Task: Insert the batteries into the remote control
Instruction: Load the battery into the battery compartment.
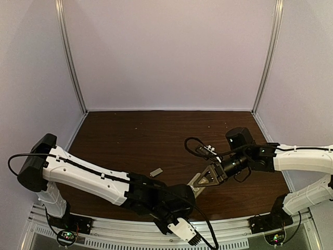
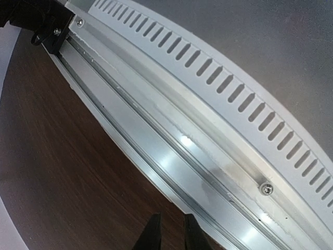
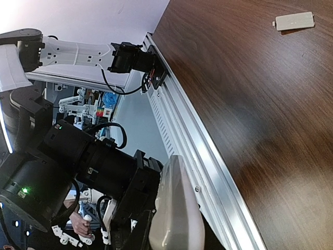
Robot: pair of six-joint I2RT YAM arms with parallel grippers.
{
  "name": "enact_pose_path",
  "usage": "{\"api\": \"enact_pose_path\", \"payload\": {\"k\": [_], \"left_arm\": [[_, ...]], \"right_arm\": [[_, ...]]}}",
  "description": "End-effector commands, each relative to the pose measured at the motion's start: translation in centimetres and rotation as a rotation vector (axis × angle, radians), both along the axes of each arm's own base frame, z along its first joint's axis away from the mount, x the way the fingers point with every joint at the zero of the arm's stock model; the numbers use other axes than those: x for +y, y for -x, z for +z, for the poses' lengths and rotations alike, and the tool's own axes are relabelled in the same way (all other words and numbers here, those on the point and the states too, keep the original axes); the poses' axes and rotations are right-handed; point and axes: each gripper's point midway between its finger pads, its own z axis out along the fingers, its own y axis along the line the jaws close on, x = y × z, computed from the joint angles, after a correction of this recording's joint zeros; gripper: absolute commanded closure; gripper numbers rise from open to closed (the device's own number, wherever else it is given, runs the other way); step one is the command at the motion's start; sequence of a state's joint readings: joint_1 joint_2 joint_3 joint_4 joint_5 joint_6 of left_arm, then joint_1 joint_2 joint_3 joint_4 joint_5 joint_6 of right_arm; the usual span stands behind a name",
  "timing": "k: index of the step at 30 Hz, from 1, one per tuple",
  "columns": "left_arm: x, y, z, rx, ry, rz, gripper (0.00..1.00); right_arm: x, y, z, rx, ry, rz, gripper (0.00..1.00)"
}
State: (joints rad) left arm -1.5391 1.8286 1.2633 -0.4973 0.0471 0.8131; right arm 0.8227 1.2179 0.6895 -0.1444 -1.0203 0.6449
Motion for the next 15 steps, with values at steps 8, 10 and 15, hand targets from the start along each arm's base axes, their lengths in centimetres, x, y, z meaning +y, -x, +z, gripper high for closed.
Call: {"api": "enact_pose_path", "payload": {"k": [8, 10, 15], "left_arm": [[0.0, -2.6, 9.6, -0.039, 0.285, 0.124, 0.77], [0.1, -2.5, 12.1, -0.021, 0.373, 0.139, 0.77], [1.6, -6.0, 16.0, 0.078, 0.546, 0.364, 0.70]], "right_arm": [[-0.2, -1.4, -0.8, -0.116, 0.072, -0.033, 1.00], [-0.3, -1.8, -1.0, -0.130, 0.082, -0.047, 1.00], [-0.9, -3.1, -1.2, -0.171, 0.107, -0.105, 1.00]]}}
